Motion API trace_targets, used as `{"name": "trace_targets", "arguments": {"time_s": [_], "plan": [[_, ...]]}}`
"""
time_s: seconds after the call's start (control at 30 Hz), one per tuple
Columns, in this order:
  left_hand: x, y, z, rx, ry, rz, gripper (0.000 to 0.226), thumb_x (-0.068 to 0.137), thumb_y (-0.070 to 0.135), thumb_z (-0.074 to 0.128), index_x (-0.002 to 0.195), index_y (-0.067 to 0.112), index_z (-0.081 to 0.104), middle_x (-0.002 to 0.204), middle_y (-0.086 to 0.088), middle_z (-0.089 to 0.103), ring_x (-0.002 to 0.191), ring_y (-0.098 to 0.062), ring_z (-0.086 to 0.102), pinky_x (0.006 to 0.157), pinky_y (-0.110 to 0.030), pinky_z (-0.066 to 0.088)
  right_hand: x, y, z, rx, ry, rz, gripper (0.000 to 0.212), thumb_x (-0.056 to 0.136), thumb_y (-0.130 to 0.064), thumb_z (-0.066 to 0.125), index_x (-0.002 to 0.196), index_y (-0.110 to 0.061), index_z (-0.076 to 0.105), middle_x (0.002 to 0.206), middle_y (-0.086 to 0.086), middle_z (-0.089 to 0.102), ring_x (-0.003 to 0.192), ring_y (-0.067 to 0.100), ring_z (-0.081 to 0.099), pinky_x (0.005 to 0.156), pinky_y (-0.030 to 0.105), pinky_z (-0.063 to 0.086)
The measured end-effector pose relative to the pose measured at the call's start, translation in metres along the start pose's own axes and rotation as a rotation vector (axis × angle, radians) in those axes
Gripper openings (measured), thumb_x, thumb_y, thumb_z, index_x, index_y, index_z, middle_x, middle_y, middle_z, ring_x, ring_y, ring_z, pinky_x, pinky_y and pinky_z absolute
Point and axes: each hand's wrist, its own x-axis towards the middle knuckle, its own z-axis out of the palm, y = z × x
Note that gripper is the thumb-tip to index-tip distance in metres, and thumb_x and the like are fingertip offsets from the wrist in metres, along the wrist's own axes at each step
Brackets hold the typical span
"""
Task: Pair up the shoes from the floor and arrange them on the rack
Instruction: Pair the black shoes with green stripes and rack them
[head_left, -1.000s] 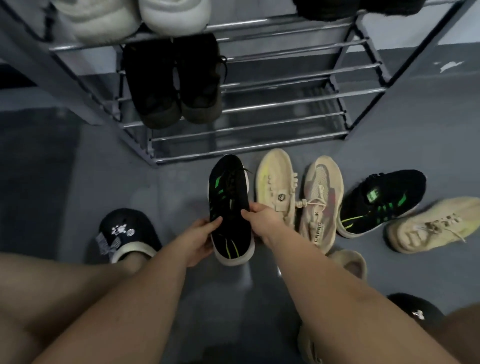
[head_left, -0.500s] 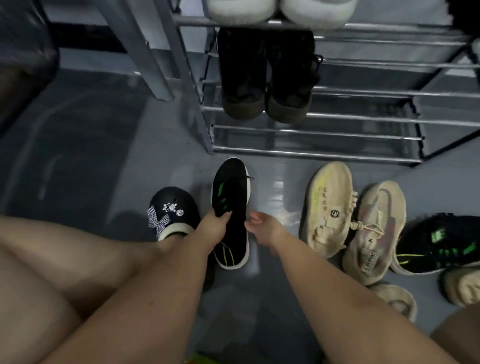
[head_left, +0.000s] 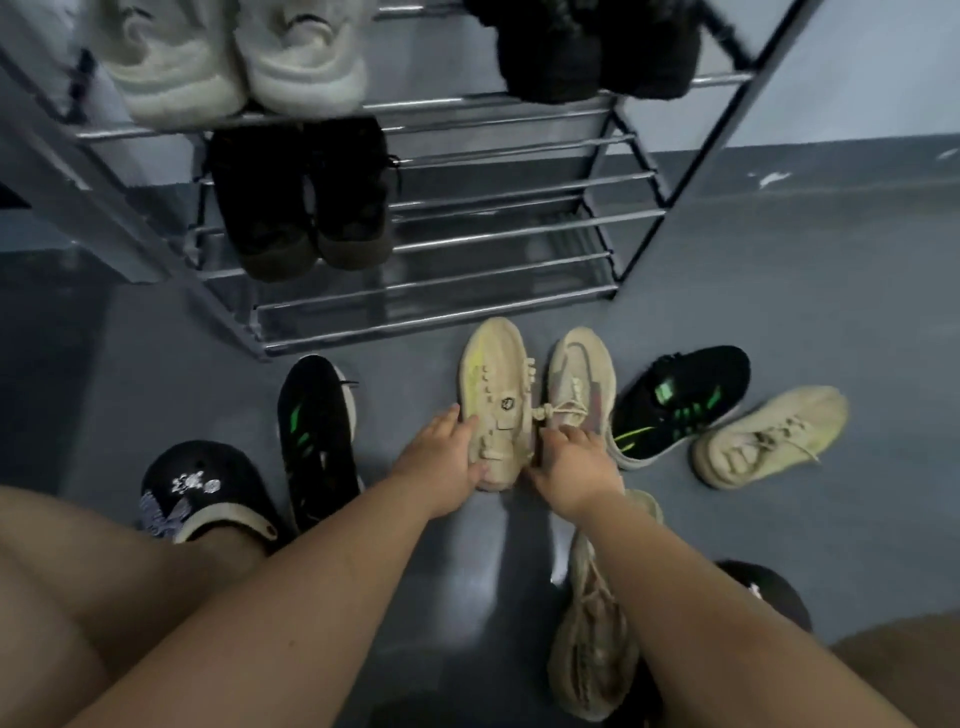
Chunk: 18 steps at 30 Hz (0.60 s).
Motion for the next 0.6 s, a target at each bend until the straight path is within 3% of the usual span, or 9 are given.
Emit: {"name": "trace_targets", "arguments": {"time_s": [0.17, 0.27, 0.37, 0.5, 0.6], "plan": [[0.016, 0.073, 0.014, 0.053, -0.040, 0.157, 0.067, 0.096, 0.041, 0.042, 0.151, 0.020, 0.011, 0.160, -0.002, 0.001, 0.148, -0.019, 0.003, 0.118, -0.031, 0.009, -0.020, 0.080, -0.034, -0.034, 0.049, 0.174, 0.059, 0.093, -0.034, 0.049, 0.147, -0.021, 0.029, 0.153, 0.005, 0.028, 0.142, 0.027, 0.021, 0.112, 0.040, 0.030], [0.022, 0.098, 0.025, 0.085, -0.074, 0.209, 0.066, 0.096, 0.042, 0.041, 0.151, 0.020, 0.012, 0.160, -0.003, 0.001, 0.148, -0.019, 0.001, 0.120, -0.033, 0.009, -0.023, 0.110, -0.048, -0.046, 0.059, 0.242, 0.058, 0.093, -0.033, 0.049, 0.146, -0.021, 0.030, 0.149, 0.006, 0.033, 0.138, 0.028, 0.028, 0.108, 0.041, 0.033], [0.032, 0.119, 0.030, 0.151, -0.109, 0.249, 0.065, 0.097, 0.044, 0.038, 0.151, 0.019, 0.013, 0.160, -0.003, -0.003, 0.148, -0.018, -0.003, 0.119, -0.033, 0.005, -0.019, 0.128, -0.054, 0.035, 0.073, 0.282, 0.057, 0.095, -0.034, 0.047, 0.147, -0.019, 0.029, 0.146, 0.009, 0.038, 0.136, 0.030, 0.032, 0.107, 0.040, 0.033], [0.055, 0.134, 0.029, 0.228, -0.127, 0.244, 0.061, 0.097, 0.043, 0.036, 0.150, 0.021, 0.017, 0.160, -0.004, -0.002, 0.148, -0.020, -0.001, 0.119, -0.035, 0.005, -0.009, 0.145, -0.043, 0.159, 0.016, 0.318, 0.067, 0.096, -0.038, 0.045, 0.152, -0.015, 0.015, 0.151, 0.012, 0.032, 0.138, 0.033, 0.029, 0.110, 0.039, 0.029], [0.079, 0.140, 0.030, 0.289, -0.127, 0.228, 0.058, 0.097, 0.043, 0.037, 0.149, 0.027, 0.019, 0.160, -0.004, -0.004, 0.148, -0.022, -0.004, 0.120, -0.039, 0.006, 0.005, 0.158, -0.025, 0.294, -0.040, 0.388, 0.073, 0.094, -0.042, 0.048, 0.151, -0.012, 0.015, 0.148, 0.017, 0.035, 0.133, 0.035, 0.036, 0.104, 0.043, 0.037]]}}
